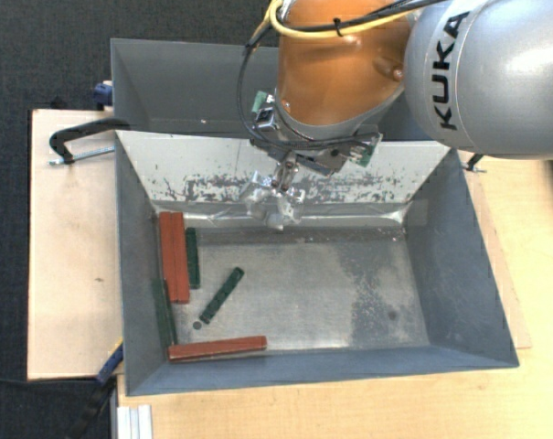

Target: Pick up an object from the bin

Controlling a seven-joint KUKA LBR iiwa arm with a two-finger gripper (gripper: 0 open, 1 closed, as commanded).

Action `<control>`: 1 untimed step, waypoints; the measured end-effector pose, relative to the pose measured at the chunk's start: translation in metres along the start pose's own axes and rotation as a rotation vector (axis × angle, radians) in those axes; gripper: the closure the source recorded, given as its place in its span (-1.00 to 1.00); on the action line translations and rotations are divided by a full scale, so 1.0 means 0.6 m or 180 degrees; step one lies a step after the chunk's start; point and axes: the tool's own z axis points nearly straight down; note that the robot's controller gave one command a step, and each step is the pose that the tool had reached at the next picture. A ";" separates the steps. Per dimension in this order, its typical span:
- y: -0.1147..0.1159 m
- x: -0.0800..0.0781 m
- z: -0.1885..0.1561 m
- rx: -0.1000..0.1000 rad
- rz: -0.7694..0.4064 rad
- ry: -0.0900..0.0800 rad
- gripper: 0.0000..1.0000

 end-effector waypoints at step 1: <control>0.002 0.001 0.004 -0.0017 -0.0001 0.0009 1.00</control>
Offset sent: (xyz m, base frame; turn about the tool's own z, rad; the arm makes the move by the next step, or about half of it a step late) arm -0.0343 0.0340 -0.0872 0.1679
